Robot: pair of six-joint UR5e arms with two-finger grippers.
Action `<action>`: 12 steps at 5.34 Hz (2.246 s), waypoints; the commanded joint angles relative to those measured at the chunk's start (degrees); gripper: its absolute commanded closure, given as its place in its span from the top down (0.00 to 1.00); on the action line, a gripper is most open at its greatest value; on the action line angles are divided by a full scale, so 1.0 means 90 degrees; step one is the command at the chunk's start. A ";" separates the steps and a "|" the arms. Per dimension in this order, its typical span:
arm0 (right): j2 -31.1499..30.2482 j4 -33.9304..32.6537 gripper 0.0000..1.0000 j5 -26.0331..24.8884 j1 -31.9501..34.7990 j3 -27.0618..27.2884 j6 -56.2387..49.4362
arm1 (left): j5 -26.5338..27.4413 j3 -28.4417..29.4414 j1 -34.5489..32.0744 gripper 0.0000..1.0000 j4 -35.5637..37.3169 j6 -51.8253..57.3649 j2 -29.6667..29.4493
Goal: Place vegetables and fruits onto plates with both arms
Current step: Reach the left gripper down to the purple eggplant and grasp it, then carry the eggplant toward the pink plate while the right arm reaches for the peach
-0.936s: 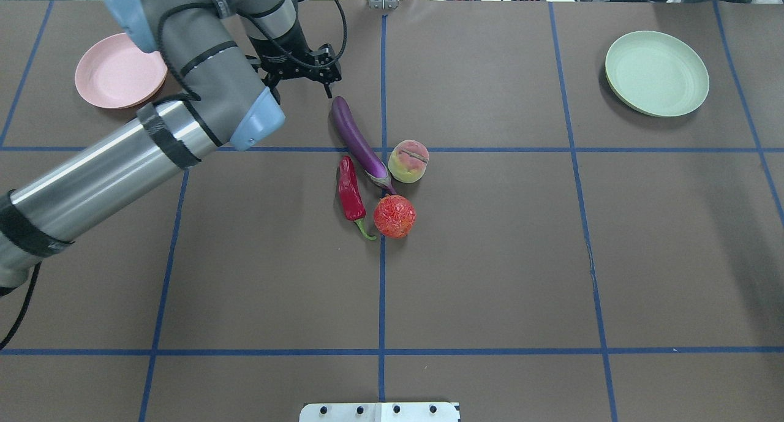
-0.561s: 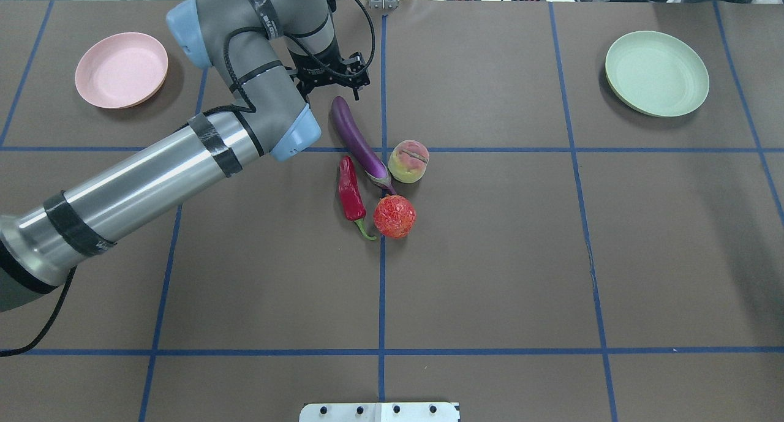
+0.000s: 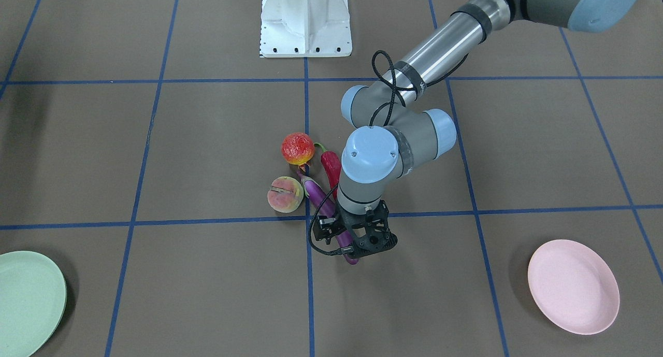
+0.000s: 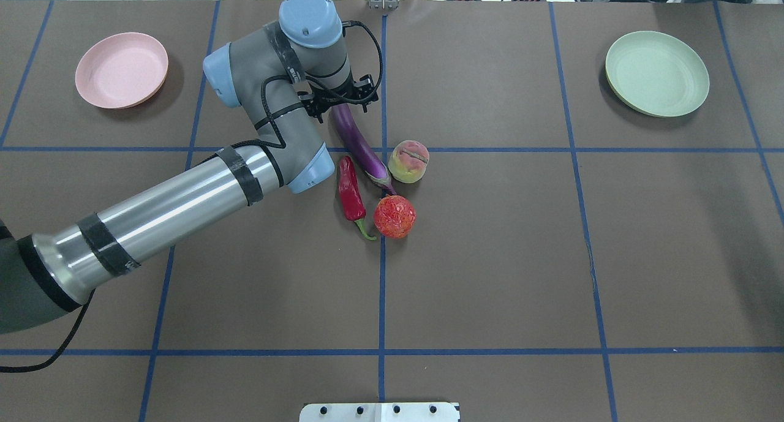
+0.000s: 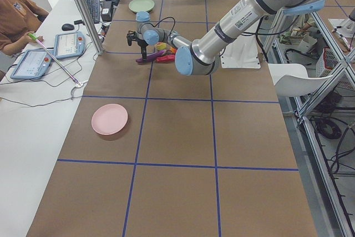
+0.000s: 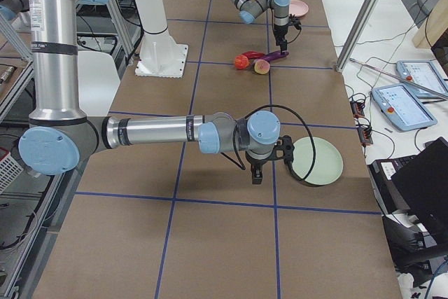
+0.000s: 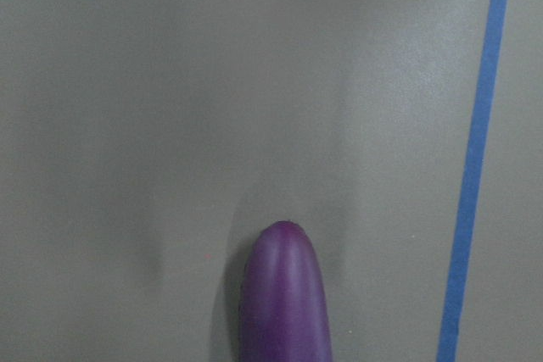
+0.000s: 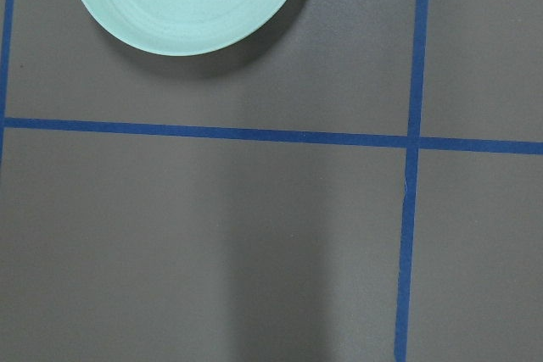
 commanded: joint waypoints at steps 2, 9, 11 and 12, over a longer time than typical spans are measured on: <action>0.0002 0.0000 1.00 0.0010 0.0000 0.0107 0.0015 | 0.0408 0.0151 0.0257 0.75 -0.0085 -0.0053 0.0000; 0.1842 -0.0039 1.00 0.0274 -0.0961 0.0263 0.2280 | -0.1161 -0.0666 -0.1429 0.00 0.1306 0.0313 -0.0234; 0.2830 -0.0019 1.00 -0.0269 -0.2270 0.0273 0.4156 | -0.1582 -0.0960 -0.2171 0.00 0.1885 0.1513 0.0124; 0.3202 -0.0029 1.00 -0.0621 -0.2701 0.0234 0.4813 | -0.1632 -0.0923 -0.2494 0.00 0.1916 0.2274 0.0417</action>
